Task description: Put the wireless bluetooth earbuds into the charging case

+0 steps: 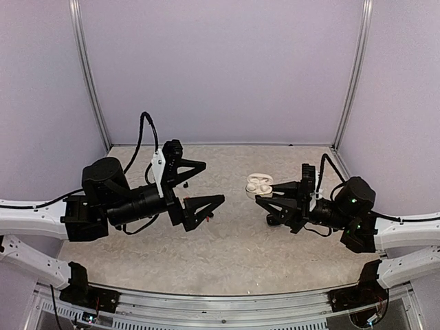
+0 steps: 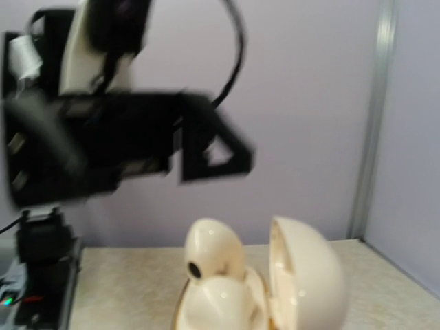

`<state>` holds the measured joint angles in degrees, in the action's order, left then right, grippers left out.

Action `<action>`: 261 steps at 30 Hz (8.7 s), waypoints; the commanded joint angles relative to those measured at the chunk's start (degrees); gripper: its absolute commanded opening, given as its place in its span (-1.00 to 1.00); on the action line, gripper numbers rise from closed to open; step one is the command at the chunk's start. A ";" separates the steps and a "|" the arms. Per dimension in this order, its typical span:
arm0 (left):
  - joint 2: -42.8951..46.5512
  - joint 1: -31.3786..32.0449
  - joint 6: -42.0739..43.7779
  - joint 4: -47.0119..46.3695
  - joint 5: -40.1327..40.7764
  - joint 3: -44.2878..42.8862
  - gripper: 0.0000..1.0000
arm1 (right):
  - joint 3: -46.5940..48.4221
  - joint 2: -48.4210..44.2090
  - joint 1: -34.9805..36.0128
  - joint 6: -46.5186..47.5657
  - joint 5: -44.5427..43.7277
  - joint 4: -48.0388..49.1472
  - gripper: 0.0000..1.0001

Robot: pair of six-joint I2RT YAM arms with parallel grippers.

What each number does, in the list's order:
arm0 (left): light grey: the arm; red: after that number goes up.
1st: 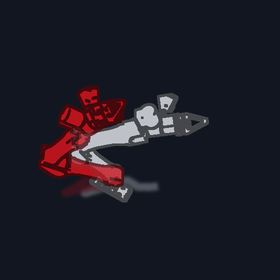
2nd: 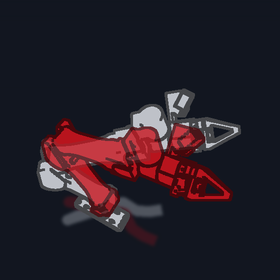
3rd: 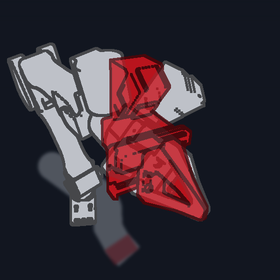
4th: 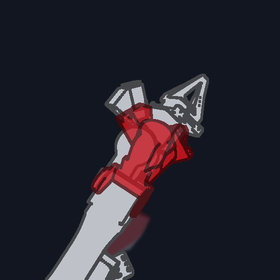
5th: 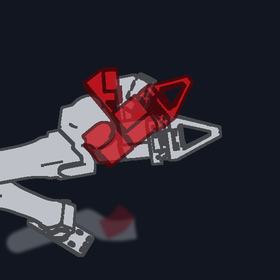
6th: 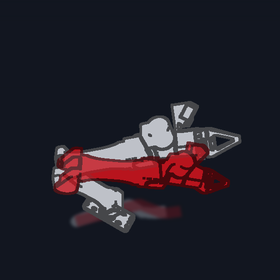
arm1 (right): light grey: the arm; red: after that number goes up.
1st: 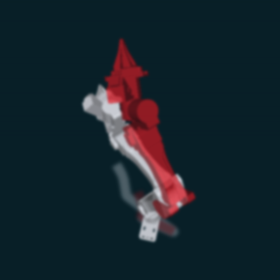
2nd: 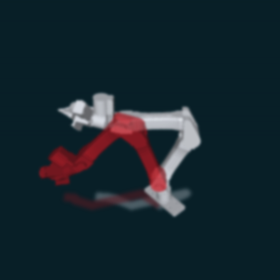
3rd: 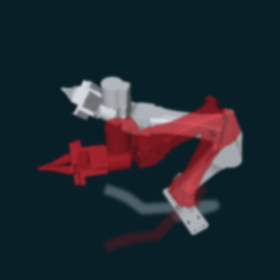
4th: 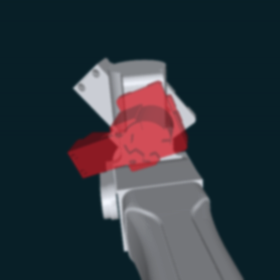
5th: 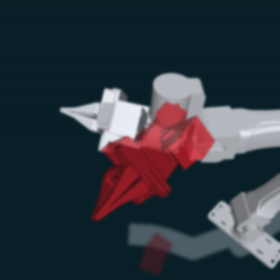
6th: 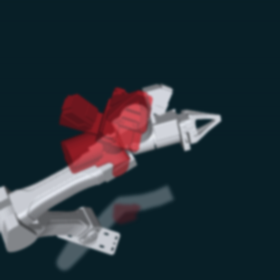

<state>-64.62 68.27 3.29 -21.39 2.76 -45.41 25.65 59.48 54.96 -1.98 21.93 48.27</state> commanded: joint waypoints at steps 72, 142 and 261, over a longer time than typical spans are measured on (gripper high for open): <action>-11.89 1.12 4.93 2.73 -18.84 -7.65 0.79 | 3.12 3.45 0.23 0.16 10.67 -4.76 -1.00; -17.52 9.31 29.28 -1.26 20.20 -4.81 -0.29 | 5.20 2.89 -1.31 -20.75 4.98 -15.81 -0.11; -16.16 -23.79 -11.60 16.19 21.88 -6.86 0.98 | 13.78 34.72 -18.16 -17.17 -18.22 -42.26 0.45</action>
<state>-80.05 43.27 -9.50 -3.66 22.33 -51.68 37.67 91.39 35.33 -18.70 6.09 4.38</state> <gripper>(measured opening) 0.990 0.752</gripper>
